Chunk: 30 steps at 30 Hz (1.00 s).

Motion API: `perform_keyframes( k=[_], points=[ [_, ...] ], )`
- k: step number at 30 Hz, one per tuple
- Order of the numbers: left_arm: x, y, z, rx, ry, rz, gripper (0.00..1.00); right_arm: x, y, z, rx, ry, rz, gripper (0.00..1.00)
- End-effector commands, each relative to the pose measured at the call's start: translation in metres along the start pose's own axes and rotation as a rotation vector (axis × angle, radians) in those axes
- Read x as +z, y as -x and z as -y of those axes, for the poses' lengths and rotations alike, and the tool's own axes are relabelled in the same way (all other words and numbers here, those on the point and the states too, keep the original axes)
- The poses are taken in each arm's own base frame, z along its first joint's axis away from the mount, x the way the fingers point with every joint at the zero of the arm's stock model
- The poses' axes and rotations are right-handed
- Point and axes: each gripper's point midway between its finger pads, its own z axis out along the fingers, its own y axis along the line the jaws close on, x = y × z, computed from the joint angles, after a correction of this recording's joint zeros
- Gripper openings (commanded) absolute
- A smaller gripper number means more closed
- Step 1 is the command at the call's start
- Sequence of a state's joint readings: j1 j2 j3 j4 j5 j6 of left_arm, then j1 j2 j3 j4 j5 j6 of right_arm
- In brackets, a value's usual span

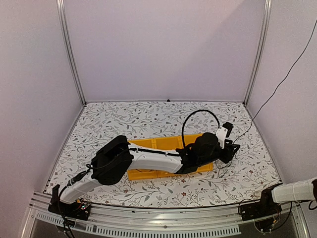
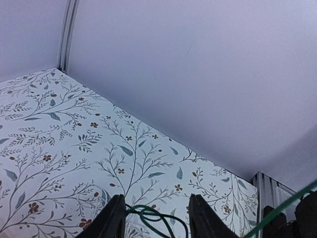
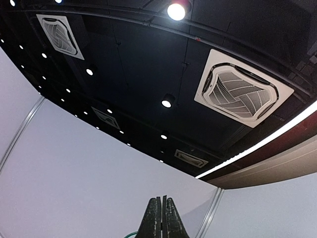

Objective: Untangle the cables

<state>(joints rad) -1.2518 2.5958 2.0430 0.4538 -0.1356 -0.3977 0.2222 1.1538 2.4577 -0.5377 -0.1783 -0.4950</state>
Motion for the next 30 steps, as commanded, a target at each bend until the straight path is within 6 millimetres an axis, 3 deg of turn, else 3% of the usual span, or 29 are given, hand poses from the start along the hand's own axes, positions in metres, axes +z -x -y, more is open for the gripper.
perform_keyframes(
  k=[1,3,6,11,13,14,16,21,27,30],
  points=[
    [0.008,-0.025,-0.010,-0.015,-0.009,-0.023,0.46,-0.015,0.056,0.037,-0.083,-0.169,0.182,0.00],
    [0.011,-0.031,-0.011,-0.018,-0.006,-0.030,0.50,-0.016,0.057,0.038,-0.097,-0.176,0.186,0.00],
    [0.013,-0.033,-0.013,-0.021,-0.004,-0.032,0.53,-0.011,0.036,0.031,-0.094,-0.154,0.124,0.00],
    [0.010,-0.026,-0.012,-0.012,-0.005,-0.032,0.52,-0.003,-0.023,0.008,-0.082,-0.095,-0.037,0.00],
    [0.006,-0.018,-0.006,-0.001,-0.029,-0.018,0.43,0.000,-0.066,-0.012,-0.082,-0.044,-0.143,0.00],
    [0.003,-0.009,-0.003,0.005,-0.038,-0.003,0.41,-0.002,-0.079,-0.017,-0.081,-0.037,-0.177,0.00],
    [-0.002,-0.001,0.000,0.008,-0.045,0.013,0.39,-0.005,-0.138,-0.041,-0.068,0.008,-0.314,0.00],
    [-0.015,0.014,0.003,0.014,-0.050,0.048,0.36,-0.035,-0.243,-0.081,-0.048,0.045,-0.574,0.00],
    [-0.025,0.029,0.011,0.002,-0.072,0.072,0.42,-0.070,-0.339,-0.134,0.013,0.144,-0.795,0.00],
    [-0.035,0.038,0.014,-0.004,-0.062,0.081,0.52,-0.084,-0.368,-0.159,0.044,0.217,-0.866,0.00]
  ],
)
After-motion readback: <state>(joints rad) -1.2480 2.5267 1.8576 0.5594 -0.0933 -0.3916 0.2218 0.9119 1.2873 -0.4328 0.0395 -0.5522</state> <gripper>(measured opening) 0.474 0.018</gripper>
